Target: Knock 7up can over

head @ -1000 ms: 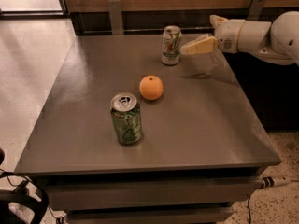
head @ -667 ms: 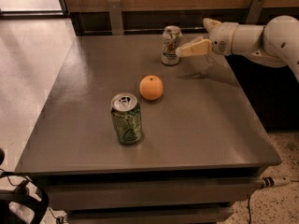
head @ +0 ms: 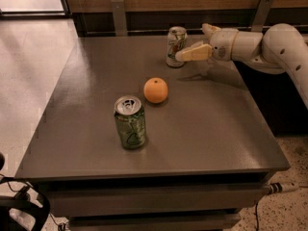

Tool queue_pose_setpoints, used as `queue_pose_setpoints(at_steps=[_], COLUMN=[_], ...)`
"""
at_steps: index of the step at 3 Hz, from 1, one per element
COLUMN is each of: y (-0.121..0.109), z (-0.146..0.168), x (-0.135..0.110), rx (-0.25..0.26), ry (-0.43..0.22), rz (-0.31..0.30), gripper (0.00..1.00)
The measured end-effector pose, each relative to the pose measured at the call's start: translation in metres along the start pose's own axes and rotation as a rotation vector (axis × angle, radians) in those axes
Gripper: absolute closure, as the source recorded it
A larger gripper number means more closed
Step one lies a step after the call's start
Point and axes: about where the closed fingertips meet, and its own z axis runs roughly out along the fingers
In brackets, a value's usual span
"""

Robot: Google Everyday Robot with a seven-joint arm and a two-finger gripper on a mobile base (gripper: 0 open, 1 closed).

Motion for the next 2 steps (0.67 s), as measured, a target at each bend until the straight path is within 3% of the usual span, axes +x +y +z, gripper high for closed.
queue_pose_setpoints(at_steps=[2], y=[0.001], z=[0.021], x=[0.010], rx=[-0.041], ry=[-0.018], rz=[0.039], gripper=[0.00])
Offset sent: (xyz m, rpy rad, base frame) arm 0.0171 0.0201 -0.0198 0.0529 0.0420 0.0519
